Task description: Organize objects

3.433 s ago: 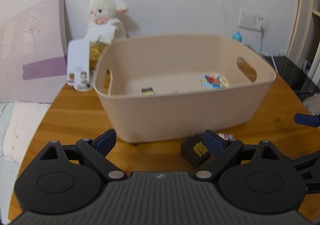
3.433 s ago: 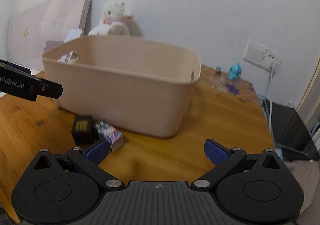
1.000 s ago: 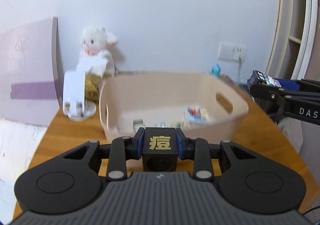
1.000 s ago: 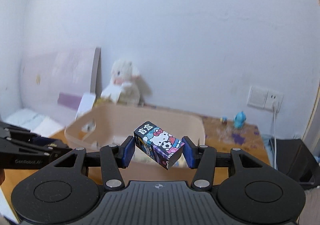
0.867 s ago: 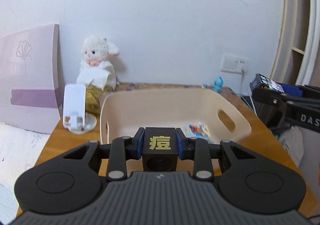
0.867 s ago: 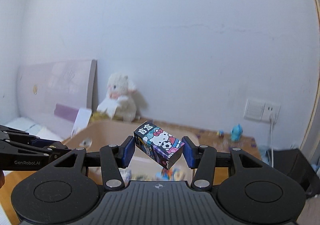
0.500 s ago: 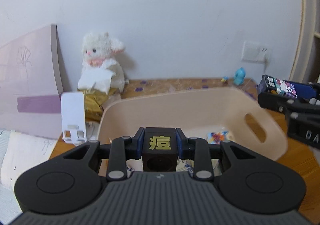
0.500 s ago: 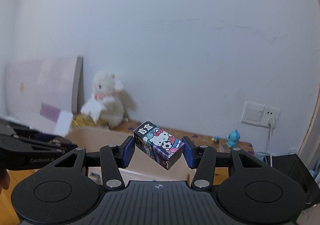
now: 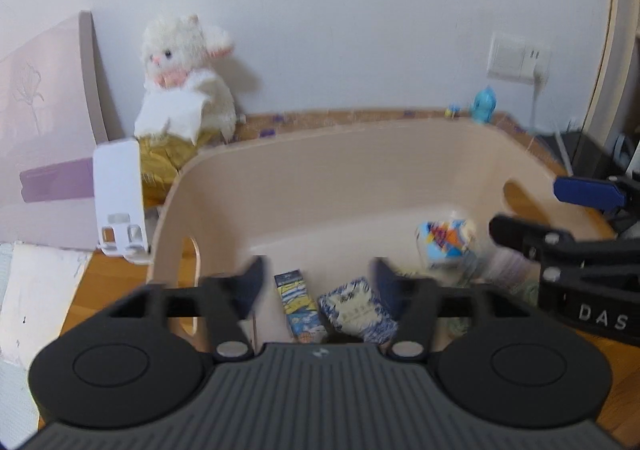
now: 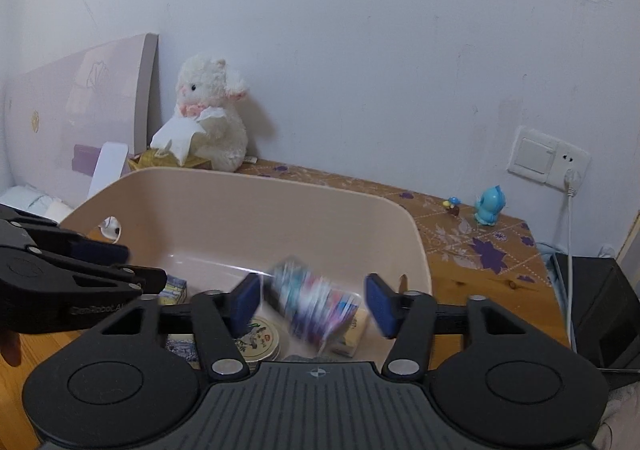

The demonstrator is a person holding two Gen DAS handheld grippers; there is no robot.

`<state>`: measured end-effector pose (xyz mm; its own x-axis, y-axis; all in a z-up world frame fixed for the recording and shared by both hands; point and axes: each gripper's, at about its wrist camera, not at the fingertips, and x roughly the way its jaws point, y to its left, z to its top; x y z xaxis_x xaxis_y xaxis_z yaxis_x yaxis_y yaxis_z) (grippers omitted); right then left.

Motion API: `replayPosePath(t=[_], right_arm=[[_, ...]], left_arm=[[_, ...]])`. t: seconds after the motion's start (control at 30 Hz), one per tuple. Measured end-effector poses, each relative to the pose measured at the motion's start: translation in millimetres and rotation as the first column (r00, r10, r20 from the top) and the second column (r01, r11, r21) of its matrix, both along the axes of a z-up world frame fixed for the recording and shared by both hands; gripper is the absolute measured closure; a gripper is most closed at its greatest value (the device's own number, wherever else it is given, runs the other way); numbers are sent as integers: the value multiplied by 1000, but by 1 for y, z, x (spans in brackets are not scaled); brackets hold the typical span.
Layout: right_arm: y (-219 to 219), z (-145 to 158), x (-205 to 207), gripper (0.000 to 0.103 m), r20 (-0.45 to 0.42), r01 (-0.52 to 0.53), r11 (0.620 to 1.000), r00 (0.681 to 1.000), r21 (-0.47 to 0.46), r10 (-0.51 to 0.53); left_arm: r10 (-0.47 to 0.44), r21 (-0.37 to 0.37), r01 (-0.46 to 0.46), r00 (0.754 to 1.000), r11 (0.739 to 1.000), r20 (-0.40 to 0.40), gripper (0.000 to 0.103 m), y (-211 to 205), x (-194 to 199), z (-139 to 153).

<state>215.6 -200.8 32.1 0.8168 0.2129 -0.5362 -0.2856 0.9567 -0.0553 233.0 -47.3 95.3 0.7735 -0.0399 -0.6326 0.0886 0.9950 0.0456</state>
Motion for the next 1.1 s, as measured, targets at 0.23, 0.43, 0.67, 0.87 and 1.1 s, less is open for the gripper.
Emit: replayPosePath(t=[0.23,0.43,0.67,0.87,1.1], right_arm=[[-24,31,-37,0,60,31,997,998,65,-35],[-29,36,-84,0,52,51,993,997,103,-57],[-23,37,-132,0,69,41,997,997,61,-46],[-29,37,-168,0,26,51,995,998,88,-54],[-41,32,-195,0,-40,64,990,997,126,-60]], left_arm=[[-11,-8,12,998,1000,57,13,8,-41,22],[-13,32,11,997,999,72,13,12,-80,24],[26,-16,-24,995,1000,93,13,24,-133,26],[12,20,-13,998,1000,69,13,19,-170,24],[-8,36,6,998,999,56,13,12,-201,21]])
